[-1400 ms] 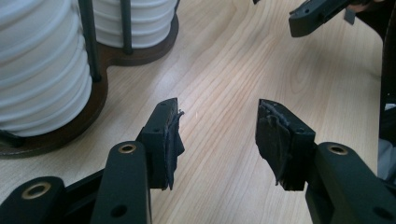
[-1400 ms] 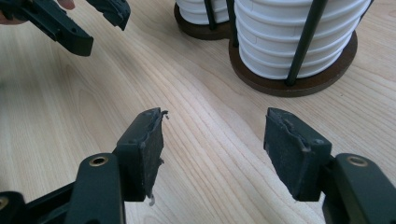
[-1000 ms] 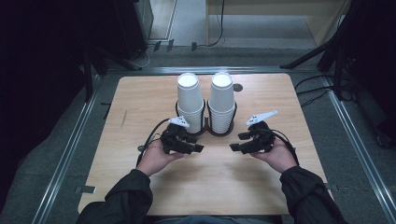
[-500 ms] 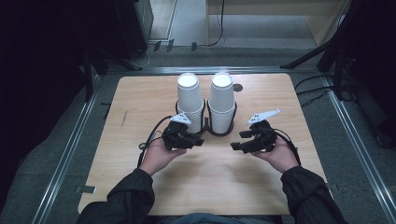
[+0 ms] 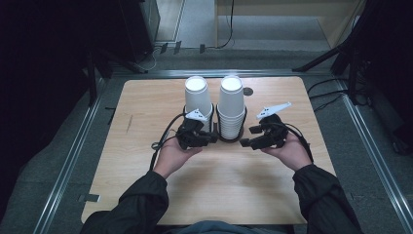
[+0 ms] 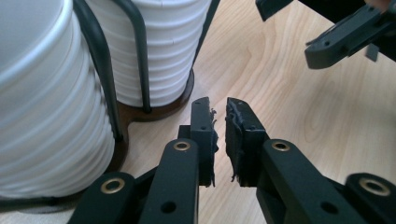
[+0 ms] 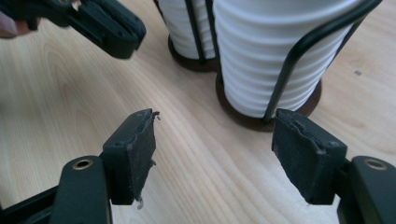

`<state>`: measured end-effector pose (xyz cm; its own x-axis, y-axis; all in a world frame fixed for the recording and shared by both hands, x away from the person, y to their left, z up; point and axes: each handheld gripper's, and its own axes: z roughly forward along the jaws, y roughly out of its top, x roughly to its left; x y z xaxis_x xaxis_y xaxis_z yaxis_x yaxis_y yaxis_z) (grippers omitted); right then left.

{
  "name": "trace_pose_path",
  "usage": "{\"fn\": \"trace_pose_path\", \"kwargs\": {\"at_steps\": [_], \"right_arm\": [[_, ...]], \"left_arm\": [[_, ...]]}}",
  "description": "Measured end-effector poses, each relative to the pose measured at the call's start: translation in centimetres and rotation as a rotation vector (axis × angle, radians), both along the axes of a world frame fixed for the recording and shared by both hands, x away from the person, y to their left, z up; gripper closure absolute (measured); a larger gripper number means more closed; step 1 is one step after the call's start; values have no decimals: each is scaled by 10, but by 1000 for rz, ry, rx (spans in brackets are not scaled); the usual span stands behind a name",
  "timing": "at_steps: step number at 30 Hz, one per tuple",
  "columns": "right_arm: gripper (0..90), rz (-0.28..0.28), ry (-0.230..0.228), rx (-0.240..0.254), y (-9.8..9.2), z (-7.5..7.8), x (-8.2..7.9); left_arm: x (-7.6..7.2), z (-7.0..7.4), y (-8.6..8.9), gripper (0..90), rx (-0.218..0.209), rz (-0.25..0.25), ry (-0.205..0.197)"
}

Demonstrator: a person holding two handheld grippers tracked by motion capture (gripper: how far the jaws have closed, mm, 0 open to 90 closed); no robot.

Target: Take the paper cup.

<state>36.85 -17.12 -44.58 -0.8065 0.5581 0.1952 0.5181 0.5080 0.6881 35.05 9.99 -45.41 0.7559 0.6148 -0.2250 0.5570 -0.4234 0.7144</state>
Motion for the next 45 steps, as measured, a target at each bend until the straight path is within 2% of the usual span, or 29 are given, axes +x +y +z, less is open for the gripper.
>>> {"fn": "trace_pose_path", "kwargs": {"at_steps": [3, 8, 13, 15, 23, 24, 31, 34, 37, 45], "right_arm": [[304, -2, -11, -10, 0, 7, 5], [294, -7, -29, -8, -1, 22, 13], [273, -11, -38, -10, -1, 34, 21], [280, -10, -45, -1, 0, 40, 26], [262, -25, -78, -10, 8, 60, 40], [260, -20, -84, -12, 10, 63, 42], [235, -21, -101, 0, 18, 73, 54], [200, -19, -101, 1, 25, 76, 59], [165, -9, -114, 3, 32, 80, 62], [140, -5, -100, -23, 51, 94, 72]], "left_arm": [[5, 1, -3, 855, -12, 18, 13], [11, 5, -8, 889, -17, 46, 10], [14, 11, -14, 896, -5, 56, 2], [13, 17, -20, 898, 17, 79, -17], [18, 24, -32, 898, 23, 130, -52], [17, 24, -33, 898, 32, 139, -72], [21, 21, -36, 899, 36, 155, -69], [21, 20, -39, 899, 53, 159, -80], [22, 19, -39, 899, 52, 161, -76], [23, 19, -40, 899, 58, 165, -79]]}}
